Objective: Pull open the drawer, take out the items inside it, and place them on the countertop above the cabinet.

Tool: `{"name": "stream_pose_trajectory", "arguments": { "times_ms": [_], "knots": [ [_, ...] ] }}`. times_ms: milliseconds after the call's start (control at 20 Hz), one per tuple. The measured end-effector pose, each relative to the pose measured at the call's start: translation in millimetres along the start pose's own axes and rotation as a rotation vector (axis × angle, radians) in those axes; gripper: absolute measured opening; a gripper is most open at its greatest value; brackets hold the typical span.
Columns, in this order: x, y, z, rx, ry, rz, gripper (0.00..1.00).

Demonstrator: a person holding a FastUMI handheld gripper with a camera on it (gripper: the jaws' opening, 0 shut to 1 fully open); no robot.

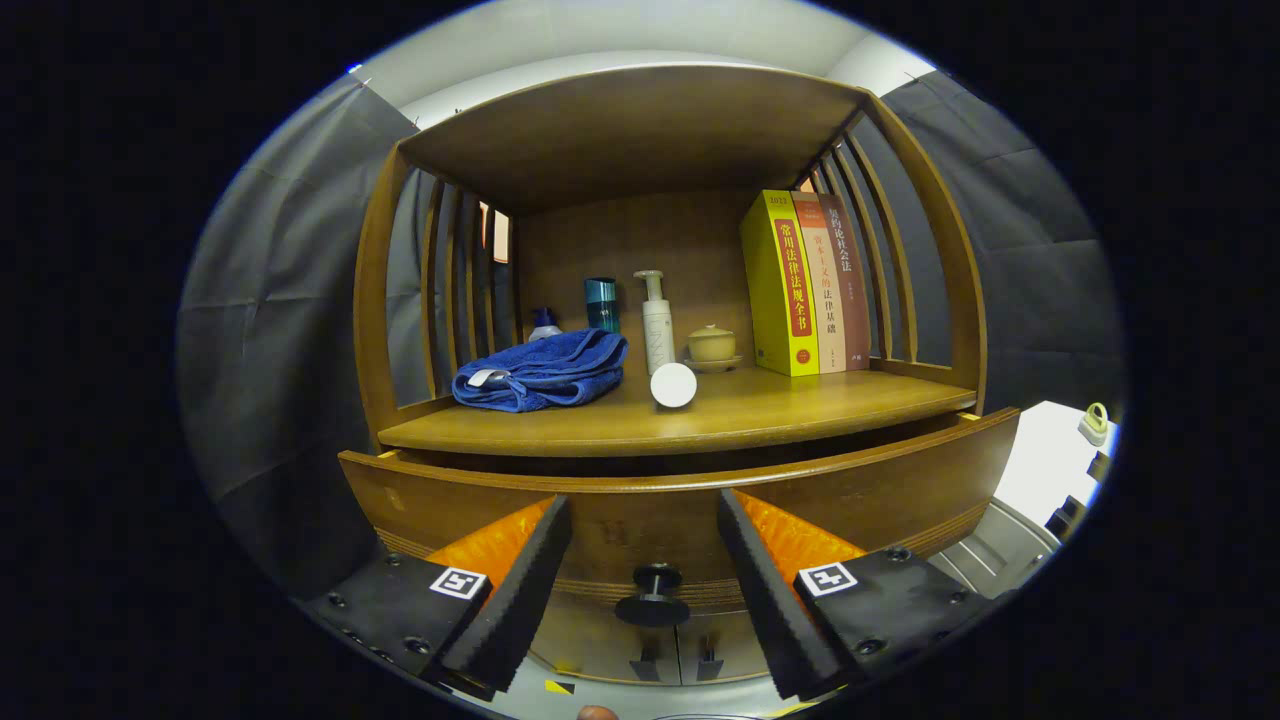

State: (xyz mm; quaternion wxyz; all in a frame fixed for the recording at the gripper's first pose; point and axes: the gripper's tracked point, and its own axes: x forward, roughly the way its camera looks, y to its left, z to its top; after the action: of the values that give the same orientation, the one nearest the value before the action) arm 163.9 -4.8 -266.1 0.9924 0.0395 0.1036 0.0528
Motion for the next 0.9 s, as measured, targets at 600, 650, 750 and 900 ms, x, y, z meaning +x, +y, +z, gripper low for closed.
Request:
{"name": "stream_pose_trajectory", "arguments": {
  "times_ms": [600, 650, 750, 900],
  "knots": [
    [27, -5, -7, 0.048, 0.03, 0.019, 0.96],
    [29, -9, -14, 0.06, 0.052, 0.006, 0.96],
    [44, -21, -23, 0.035, 0.077, -0.034, 0.96],
    [33, -15, 5, -0.003, 0.032, -0.032, 0.99]
  ]
}}
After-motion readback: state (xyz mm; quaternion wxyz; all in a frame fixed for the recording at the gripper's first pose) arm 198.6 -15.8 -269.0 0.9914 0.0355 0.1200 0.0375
